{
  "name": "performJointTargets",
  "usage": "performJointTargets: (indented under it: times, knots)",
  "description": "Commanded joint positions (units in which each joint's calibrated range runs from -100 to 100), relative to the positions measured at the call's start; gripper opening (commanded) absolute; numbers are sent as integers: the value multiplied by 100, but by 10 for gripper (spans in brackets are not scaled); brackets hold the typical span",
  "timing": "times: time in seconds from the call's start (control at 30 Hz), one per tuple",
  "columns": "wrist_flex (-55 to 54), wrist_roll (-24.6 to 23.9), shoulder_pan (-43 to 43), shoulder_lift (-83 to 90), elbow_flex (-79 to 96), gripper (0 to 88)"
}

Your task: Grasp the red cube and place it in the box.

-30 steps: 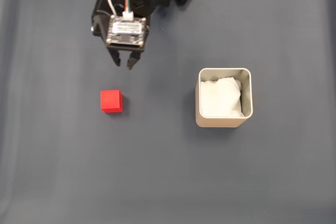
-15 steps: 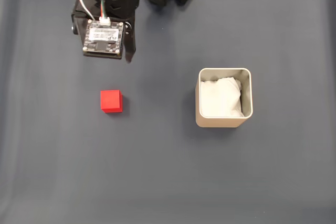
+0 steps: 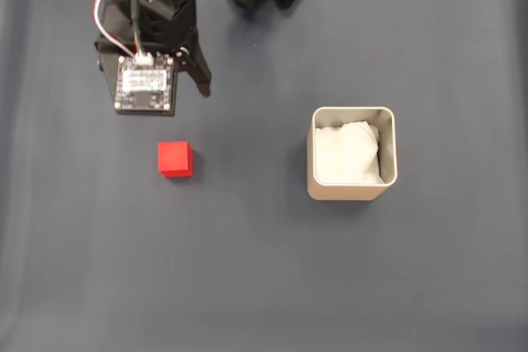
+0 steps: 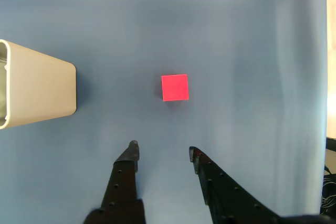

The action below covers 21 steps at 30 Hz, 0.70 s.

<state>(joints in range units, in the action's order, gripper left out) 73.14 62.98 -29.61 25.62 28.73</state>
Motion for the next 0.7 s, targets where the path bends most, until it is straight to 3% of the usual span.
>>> performJointTargets:
  times: [0.0, 0.4, 0.67]
  knots:
    - [-302, 78, -47, -156, -285, 263]
    - [-1702, 63, -5, -887, -385, 296]
    - [-1914, 83, 17, -1096, -422, 312]
